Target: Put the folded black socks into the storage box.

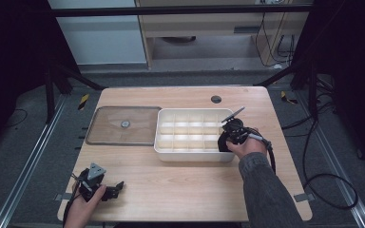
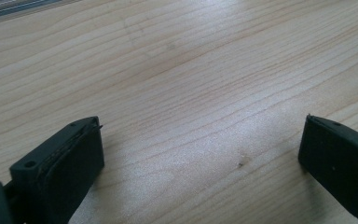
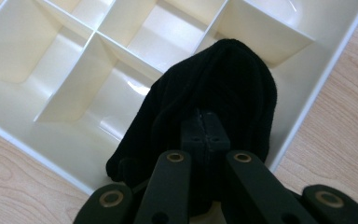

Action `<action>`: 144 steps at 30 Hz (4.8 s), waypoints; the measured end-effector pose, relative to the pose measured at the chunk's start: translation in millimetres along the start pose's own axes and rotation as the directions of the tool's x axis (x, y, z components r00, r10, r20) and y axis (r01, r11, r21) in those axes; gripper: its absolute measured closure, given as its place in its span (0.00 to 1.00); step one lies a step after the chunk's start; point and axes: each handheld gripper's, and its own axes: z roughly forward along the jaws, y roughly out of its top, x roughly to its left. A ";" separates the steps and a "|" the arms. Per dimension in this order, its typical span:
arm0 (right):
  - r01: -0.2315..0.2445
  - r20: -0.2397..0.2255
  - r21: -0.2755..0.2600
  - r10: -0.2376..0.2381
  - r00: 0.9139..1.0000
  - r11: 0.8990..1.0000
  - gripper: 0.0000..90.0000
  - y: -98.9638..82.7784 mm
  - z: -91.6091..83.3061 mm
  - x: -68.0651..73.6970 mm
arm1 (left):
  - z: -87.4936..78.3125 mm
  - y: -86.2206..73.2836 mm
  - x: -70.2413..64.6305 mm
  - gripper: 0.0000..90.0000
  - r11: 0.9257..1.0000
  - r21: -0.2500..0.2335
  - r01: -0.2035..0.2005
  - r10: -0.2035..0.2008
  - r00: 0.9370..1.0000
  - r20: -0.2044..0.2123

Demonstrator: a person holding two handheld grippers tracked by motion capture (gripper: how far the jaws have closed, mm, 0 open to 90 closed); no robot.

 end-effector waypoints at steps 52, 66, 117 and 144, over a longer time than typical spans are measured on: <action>-0.021 0.042 0.074 0.018 0.999 0.997 1.00 -2.8 16.0 5.5 | 0.5 0.6 -1.9 0.00 1.000 0.001 -0.005 0.005 1.000 0.004; -0.008 0.045 0.082 0.004 0.999 0.997 1.00 -2.5 14.5 6.5 | 0.5 1.0 -2.3 0.00 1.000 0.004 -0.009 0.009 1.000 0.005; -0.018 -0.020 -0.230 0.014 1.000 0.973 1.00 -3.2 -55.9 2.2 | 0.9 1.0 -2.6 0.00 1.000 0.001 -0.009 0.009 1.000 0.008; -0.013 -0.029 -0.378 0.003 1.000 0.926 0.88 -10.8 -83.4 11.3 | 0.9 1.0 -2.6 0.00 1.000 0.001 -0.009 0.009 1.000 0.007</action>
